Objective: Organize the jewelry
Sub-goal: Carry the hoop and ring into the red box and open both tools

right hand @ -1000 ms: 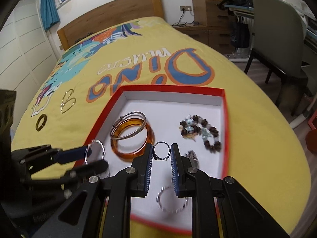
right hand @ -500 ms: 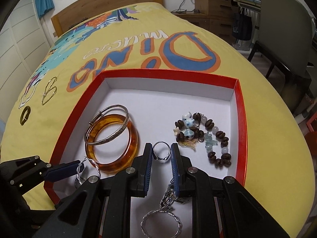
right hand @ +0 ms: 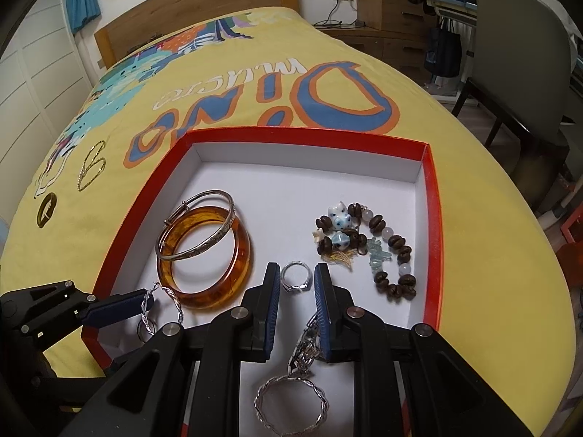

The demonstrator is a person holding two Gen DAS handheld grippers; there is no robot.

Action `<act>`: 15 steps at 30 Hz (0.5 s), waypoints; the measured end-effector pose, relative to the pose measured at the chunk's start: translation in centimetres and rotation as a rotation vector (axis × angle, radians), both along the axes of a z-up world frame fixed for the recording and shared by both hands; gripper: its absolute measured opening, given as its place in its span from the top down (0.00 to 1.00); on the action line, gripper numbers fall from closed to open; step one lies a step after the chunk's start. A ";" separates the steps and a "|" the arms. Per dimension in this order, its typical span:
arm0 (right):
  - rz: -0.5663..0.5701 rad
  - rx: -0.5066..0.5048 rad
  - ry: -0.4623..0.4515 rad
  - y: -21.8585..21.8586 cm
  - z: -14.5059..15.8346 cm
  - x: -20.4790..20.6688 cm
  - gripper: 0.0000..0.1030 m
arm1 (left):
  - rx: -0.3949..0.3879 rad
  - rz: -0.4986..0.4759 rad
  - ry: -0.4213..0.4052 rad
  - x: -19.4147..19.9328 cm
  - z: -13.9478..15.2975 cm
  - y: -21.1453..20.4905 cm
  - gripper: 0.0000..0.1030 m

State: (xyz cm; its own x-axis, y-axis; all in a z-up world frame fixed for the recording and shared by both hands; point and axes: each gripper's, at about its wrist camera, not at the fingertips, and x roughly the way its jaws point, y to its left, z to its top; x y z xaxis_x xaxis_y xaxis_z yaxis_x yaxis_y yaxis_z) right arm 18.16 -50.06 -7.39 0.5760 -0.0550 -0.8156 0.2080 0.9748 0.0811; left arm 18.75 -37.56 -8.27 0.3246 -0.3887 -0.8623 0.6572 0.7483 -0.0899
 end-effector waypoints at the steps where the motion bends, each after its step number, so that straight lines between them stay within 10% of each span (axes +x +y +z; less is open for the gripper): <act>1: -0.002 0.001 -0.002 -0.1 0.1 -0.1 0.80 | -0.002 0.001 0.003 0.0 0.1 0.0 0.64; 15: -0.045 0.007 -0.067 -1.0 3.6 -3.2 0.73 | -0.026 -0.004 -0.028 -1.5 3.1 0.0 0.63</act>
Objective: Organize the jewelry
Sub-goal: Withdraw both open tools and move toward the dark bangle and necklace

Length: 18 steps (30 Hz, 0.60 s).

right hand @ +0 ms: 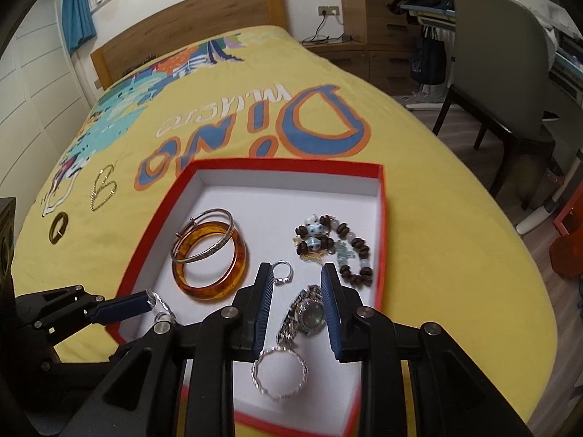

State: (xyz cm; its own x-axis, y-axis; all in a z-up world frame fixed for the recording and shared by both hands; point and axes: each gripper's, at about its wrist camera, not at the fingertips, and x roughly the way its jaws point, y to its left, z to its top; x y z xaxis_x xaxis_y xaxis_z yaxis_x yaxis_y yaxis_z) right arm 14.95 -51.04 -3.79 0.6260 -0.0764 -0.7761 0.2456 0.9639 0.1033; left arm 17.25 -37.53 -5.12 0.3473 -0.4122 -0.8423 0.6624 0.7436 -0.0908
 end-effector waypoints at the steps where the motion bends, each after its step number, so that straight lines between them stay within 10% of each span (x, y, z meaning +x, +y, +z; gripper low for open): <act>1: -0.002 -0.001 -0.006 0.0 0.4 -0.4 0.73 | -0.001 -0.001 -0.006 -0.2 0.3 0.0 0.61; 18: -0.052 0.015 -0.077 1.6 5.3 -8.7 0.72 | 0.025 0.126 -0.174 -5.9 7.0 5.9 0.56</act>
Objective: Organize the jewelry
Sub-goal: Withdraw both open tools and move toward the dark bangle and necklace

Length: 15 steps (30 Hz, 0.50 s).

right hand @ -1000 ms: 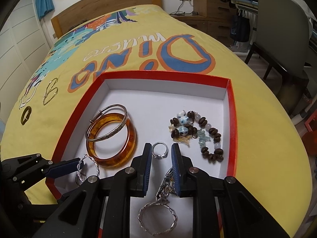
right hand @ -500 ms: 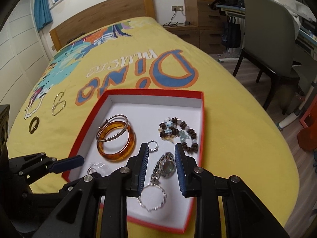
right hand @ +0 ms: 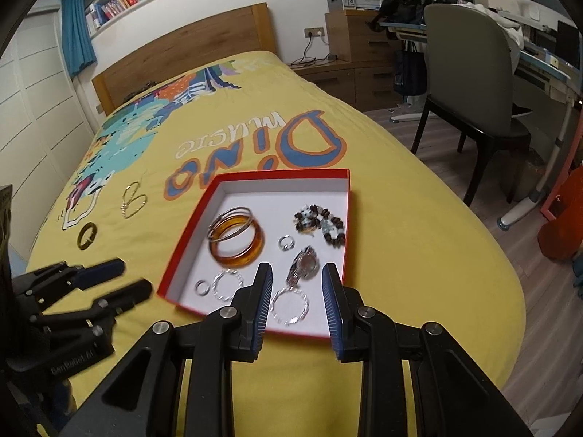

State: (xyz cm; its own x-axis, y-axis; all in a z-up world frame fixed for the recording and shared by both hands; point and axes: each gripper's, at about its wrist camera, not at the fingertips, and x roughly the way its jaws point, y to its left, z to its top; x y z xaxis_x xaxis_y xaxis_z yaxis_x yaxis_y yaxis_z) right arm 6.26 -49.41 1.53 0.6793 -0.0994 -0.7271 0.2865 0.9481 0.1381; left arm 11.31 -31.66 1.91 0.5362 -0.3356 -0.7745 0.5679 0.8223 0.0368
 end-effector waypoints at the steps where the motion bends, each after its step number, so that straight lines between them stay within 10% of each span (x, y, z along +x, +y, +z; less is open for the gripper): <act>1: 0.001 0.002 -0.005 0.5 0.3 -0.6 0.71 | 0.006 0.015 -0.021 -0.4 0.4 0.6 0.56; 15: 0.058 0.020 -0.057 7.3 2.6 -5.8 0.62 | -0.034 0.126 -0.145 -6.3 4.8 10.1 0.48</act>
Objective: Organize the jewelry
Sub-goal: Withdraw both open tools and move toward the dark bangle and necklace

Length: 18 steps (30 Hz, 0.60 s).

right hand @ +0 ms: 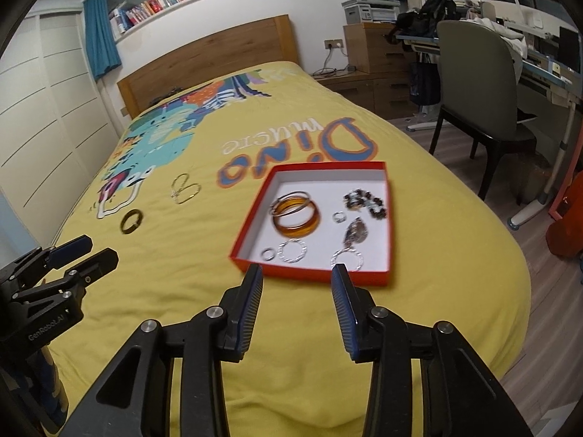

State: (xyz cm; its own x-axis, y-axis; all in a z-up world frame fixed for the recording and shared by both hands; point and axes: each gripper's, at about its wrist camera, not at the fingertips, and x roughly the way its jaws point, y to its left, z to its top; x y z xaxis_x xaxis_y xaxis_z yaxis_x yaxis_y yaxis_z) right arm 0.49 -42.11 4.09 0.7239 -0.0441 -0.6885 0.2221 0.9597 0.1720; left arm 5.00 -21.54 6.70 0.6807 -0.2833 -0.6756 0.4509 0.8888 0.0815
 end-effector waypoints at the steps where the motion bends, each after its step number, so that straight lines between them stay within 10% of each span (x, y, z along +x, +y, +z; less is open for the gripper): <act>1: 0.007 -0.003 0.001 0.7 0.1 -0.1 0.61 | -0.005 0.003 -0.006 -0.3 0.2 0.5 0.48; 18: 0.101 -0.031 0.002 7.4 0.9 0.4 0.61 | -0.073 0.077 -0.015 -1.2 1.5 6.8 0.48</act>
